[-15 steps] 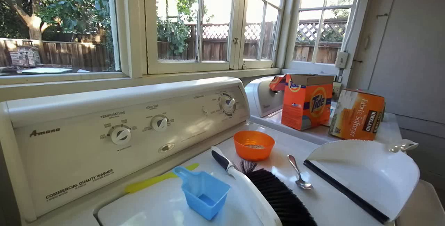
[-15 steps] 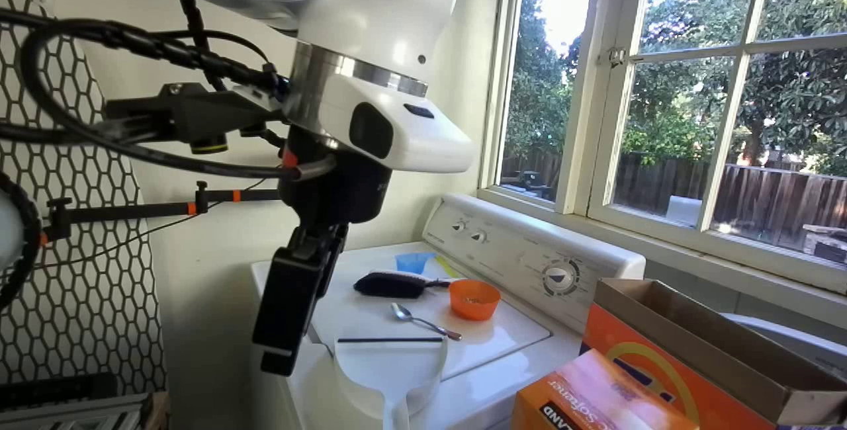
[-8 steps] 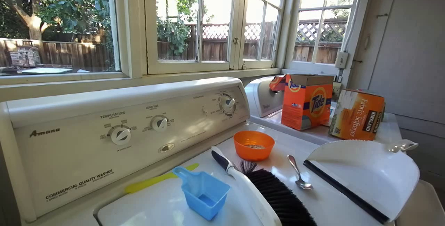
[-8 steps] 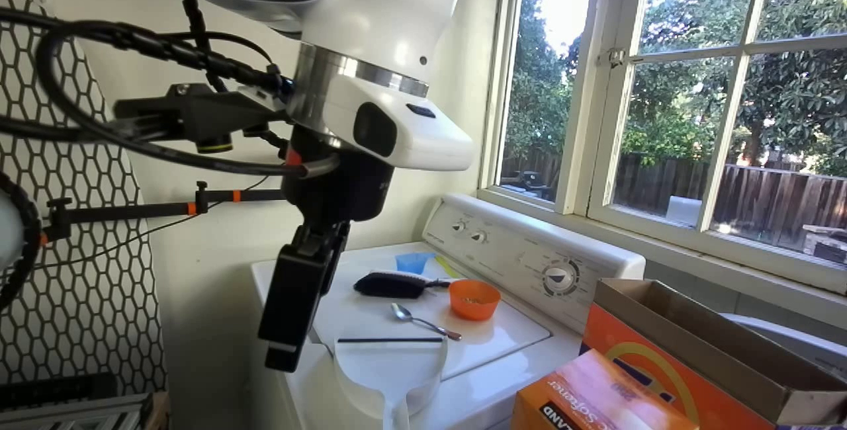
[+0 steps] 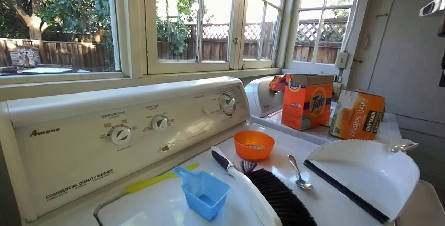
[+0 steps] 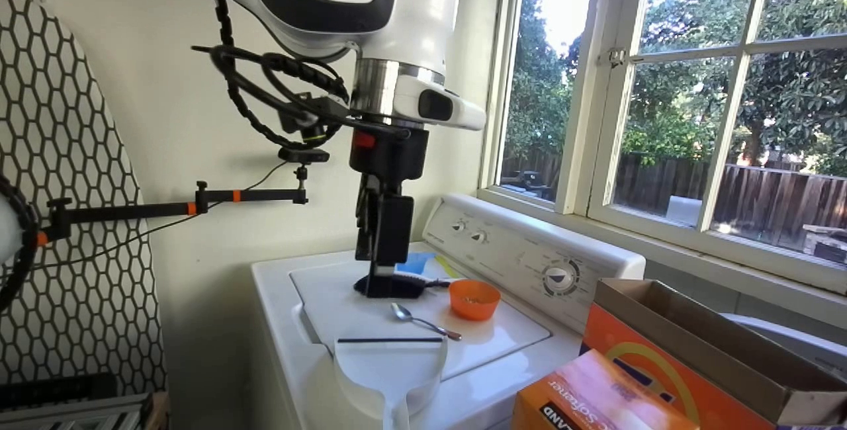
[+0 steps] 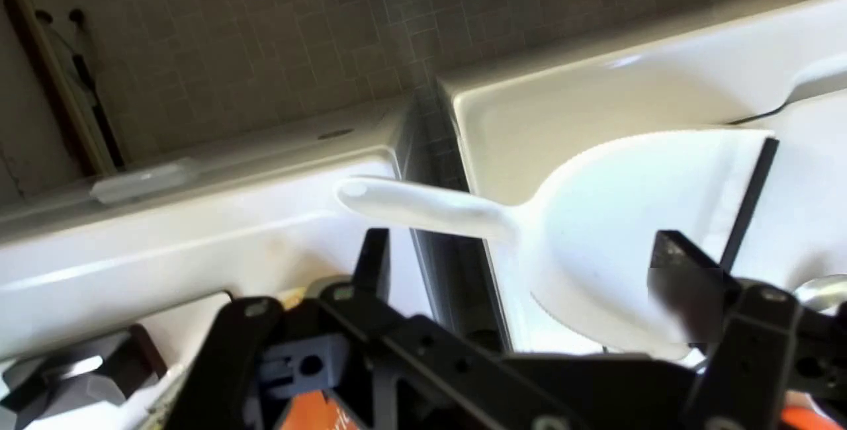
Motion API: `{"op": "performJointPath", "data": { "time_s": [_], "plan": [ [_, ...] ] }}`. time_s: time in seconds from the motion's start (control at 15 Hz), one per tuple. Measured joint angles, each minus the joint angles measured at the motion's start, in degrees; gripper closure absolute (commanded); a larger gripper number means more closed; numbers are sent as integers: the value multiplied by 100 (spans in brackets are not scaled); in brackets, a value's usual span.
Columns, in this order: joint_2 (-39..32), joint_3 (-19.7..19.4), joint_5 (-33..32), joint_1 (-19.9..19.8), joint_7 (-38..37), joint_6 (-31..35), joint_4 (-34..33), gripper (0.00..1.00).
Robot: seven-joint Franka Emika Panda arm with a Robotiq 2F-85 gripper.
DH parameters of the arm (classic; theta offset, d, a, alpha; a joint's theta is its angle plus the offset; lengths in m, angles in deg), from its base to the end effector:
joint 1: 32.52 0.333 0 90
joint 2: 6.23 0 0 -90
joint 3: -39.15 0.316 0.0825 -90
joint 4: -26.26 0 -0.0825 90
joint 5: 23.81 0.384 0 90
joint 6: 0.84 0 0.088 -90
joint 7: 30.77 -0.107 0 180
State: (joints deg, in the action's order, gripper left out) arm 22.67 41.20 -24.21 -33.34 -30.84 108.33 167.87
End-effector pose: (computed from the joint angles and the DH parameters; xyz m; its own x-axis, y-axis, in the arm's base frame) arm 0.3868 0.0084 0.4650 0.9979 0.0170 -0.0620 0.0185 -0.9995 0.0238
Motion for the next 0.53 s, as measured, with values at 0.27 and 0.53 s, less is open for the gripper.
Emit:
{"op": "performJointPath", "data": {
  "time_s": [0.27,0.53],
  "plan": [
    [-475,259,-289,154,0,779,-298,0],
    [-845,325,-385,208,1,1078,-537,0]
  ]
}}
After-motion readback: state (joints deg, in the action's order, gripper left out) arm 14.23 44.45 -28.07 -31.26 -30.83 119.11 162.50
